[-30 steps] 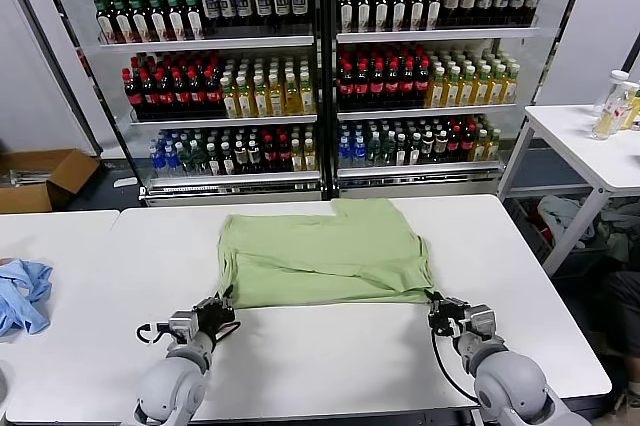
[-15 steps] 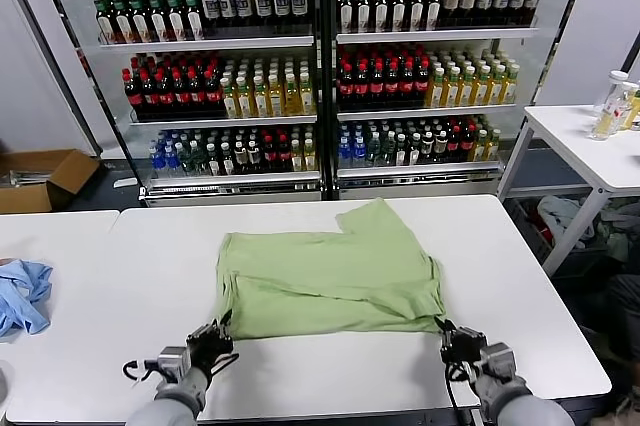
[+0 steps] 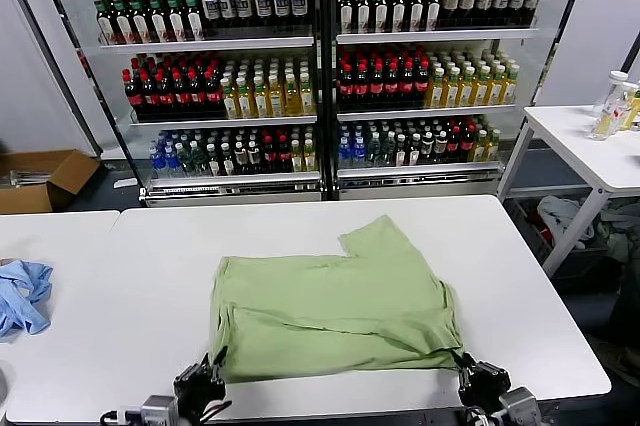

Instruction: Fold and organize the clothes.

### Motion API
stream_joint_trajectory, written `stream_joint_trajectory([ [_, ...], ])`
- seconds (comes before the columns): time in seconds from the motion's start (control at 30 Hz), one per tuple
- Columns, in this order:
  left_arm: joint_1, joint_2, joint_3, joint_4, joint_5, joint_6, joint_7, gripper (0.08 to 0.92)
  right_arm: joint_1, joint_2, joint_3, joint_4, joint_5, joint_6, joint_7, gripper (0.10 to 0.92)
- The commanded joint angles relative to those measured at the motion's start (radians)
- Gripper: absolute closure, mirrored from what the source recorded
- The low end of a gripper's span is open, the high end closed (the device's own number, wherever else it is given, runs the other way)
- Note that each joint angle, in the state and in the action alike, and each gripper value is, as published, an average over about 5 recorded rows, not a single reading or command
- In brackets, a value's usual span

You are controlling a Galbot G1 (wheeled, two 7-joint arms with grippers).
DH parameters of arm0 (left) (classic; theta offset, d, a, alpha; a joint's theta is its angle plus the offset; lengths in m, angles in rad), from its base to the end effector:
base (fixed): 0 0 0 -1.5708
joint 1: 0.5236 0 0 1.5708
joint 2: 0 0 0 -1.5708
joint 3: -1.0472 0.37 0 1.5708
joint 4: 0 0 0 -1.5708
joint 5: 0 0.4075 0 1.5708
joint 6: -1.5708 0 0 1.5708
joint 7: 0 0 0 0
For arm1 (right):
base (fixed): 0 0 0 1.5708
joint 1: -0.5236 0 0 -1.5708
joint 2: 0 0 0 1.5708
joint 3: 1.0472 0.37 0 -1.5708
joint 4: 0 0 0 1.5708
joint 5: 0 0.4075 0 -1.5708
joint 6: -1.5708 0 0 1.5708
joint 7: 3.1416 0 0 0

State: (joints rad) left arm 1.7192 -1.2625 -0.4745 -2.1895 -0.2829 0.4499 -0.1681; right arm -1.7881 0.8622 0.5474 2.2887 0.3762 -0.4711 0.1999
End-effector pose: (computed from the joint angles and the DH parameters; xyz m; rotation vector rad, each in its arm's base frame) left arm 0.1771 0.0250 -0.3100 -0.0812 -2.6025 -0.0395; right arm 0.1774 -0.0719 -0.2607 0.2644 -2.5680 0.4366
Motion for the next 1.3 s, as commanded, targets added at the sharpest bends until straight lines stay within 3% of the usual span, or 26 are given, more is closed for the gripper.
stream_joint_trajectory([
  [0.03,0.099,0.013,-0.046,-0.137,0.045,-0.003,-0.004,0.686,-0.028,-0.006,0.057,0.079,-0.003,0.038,0.008,0.69],
  [0.3,-0.117,0.096,-0.053,-0.022,-0.082,-0.036,-0.058,0.46,0.262,-0.016,-0.027,-0.019,0.162,0.035,0.052,0.456],
  [0.6,-0.429,0.154,0.043,0.232,-0.166,0.005,-0.1,0.214,0.805,0.064,-0.307,-0.345,0.284,-0.074,0.133,0.223],
  [0.97,-0.692,0.167,0.18,0.466,-0.202,0.066,-0.12,0.177,1.149,0.182,-0.539,-0.693,0.297,-0.108,0.131,0.202],
  [1.3,-0.792,0.138,0.246,0.597,-0.219,0.108,-0.12,0.177,1.319,0.272,-0.628,-0.963,0.297,-0.107,0.118,0.202],
])
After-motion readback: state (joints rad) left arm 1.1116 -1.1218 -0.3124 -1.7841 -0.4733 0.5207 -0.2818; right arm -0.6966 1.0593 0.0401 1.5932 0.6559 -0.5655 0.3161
